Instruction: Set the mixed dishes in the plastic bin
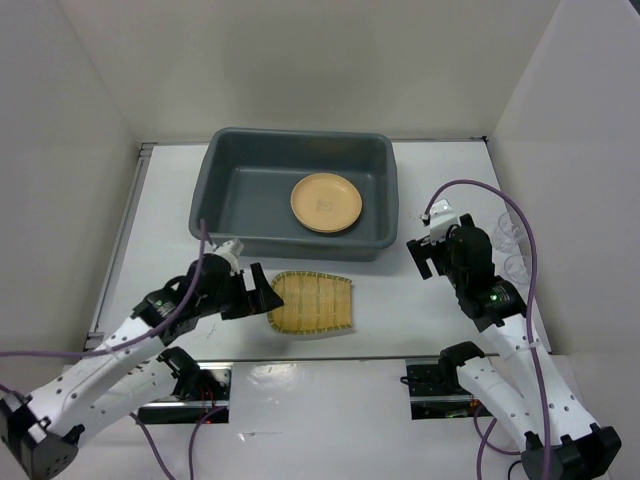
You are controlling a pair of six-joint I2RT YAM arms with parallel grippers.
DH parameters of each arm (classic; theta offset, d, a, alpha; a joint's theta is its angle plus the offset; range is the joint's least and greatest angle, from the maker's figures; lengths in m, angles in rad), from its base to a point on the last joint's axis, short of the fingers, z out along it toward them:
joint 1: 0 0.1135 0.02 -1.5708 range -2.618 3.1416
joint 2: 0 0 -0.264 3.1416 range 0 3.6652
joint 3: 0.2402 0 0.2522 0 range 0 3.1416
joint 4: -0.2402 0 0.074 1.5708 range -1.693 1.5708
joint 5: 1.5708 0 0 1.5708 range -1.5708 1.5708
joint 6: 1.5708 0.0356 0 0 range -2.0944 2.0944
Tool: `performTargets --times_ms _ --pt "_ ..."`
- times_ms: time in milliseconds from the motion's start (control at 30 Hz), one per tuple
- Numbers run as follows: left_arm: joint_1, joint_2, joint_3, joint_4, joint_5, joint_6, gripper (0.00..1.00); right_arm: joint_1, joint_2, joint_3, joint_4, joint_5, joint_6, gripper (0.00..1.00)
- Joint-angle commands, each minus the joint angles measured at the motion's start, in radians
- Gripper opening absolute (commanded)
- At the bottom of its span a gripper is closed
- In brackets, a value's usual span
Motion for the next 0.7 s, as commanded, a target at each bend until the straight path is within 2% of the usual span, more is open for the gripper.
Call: performTargets --times_ms 0,100,167,300,400,500,667 --pt "0.002 0.08 -0.073 0.117 0.042 -0.051 1.0 0.009 -0.002 -0.005 0.051 0.001 0.003 0.98" --pt "0.002 0.107 -0.118 0.16 0.007 -0.062 1.0 0.009 -0.002 -0.005 0.051 0.001 0.003 0.98" --pt "0.002 0.067 -0.147 0.16 -0.036 -0.062 1.0 0.009 -0.002 -0.005 0.051 0.001 0.003 0.98" --pt "0.002 -0.065 -0.25 0.192 -0.059 -0.106 1.0 0.009 -0.002 -0.005 0.051 0.001 0.003 0.98" --pt "0.027 -0.18 -0.374 0.278 0.011 -0.142 1.0 0.009 0.008 -0.005 0.051 -0.008 -0.006 0.98" --pt "0.036 -0.382 -0.435 0.248 0.002 -0.185 1.0 0.009 0.008 -0.005 0.051 -0.008 -0.006 0.98" --pt "0.036 -0.726 -0.543 0.027 0.013 -0.274 1.0 0.009 0.028 -0.005 0.042 -0.017 -0.006 0.98"
